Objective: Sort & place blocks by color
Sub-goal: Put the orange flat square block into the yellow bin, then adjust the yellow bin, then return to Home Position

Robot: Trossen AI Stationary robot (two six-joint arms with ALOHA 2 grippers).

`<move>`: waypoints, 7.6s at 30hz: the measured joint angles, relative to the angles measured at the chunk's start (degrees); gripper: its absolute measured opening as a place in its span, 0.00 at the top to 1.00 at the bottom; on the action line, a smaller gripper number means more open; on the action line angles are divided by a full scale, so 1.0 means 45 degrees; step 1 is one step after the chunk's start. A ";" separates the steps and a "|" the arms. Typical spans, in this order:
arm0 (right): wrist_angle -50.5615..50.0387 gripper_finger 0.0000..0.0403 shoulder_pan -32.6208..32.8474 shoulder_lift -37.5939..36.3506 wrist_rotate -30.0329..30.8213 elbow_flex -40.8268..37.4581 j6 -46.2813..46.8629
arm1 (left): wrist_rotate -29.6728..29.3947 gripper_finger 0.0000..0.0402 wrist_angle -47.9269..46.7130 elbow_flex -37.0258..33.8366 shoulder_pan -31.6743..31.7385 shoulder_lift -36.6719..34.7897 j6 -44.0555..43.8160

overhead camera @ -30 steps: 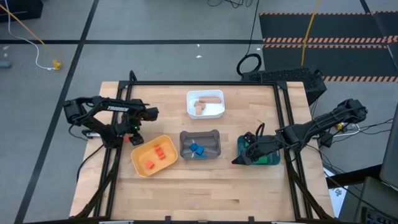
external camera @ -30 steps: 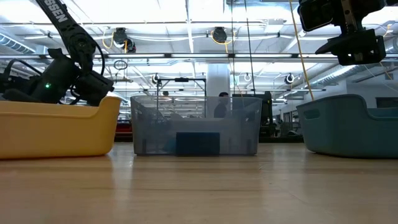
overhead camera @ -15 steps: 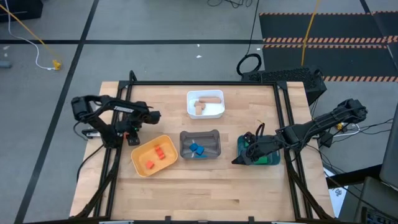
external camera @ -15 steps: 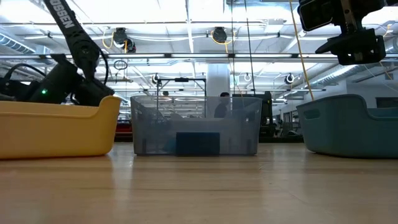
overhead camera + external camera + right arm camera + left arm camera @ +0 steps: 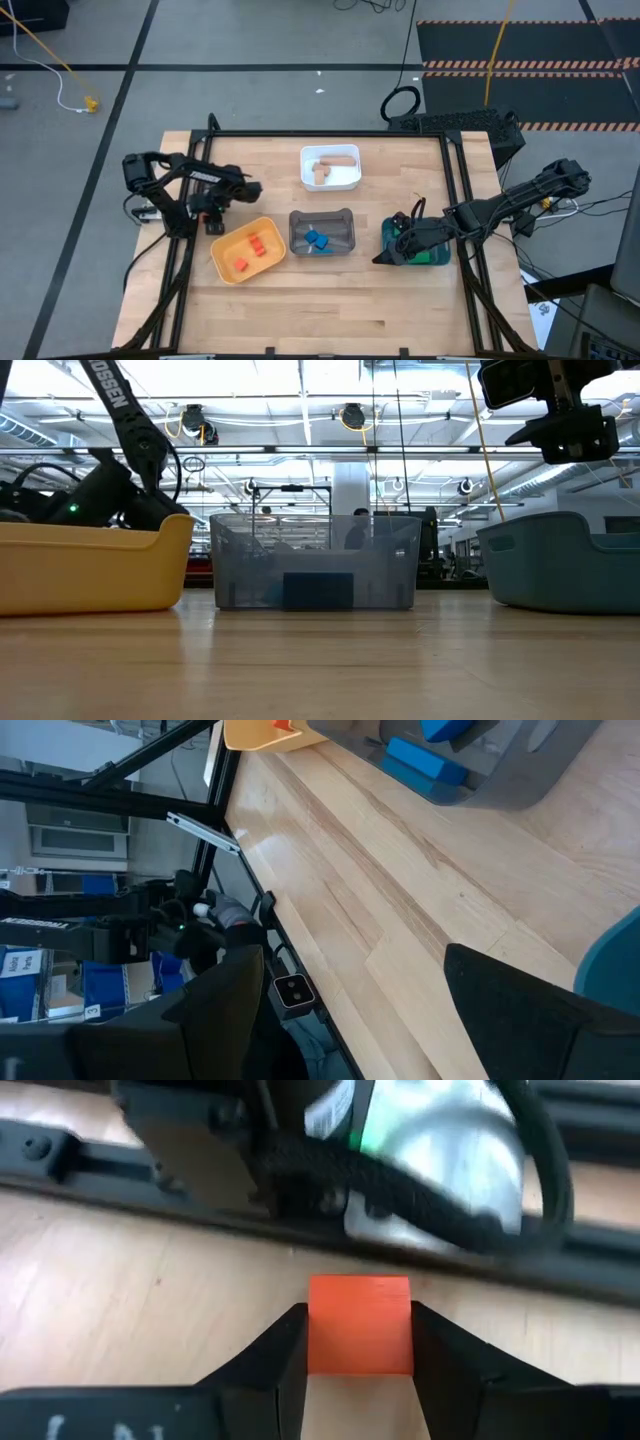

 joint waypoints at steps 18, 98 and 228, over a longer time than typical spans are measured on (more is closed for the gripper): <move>0.0138 0.25 -0.0003 0.0000 0.0000 0.0000 0.0000 | -0.3861 0.64 0.0086 0.3623 0.0005 -0.0010 0.3207; 0.0215 0.25 -0.0002 0.0000 0.0000 0.0000 0.0000 | 0.0395 0.41 -0.1569 0.4559 -0.9653 -0.0816 -0.0160; 0.0215 0.25 -0.0005 0.0000 0.0000 -0.0001 0.0000 | -0.0424 0.32 1.1442 -0.5466 -0.2453 -1.8382 3.9250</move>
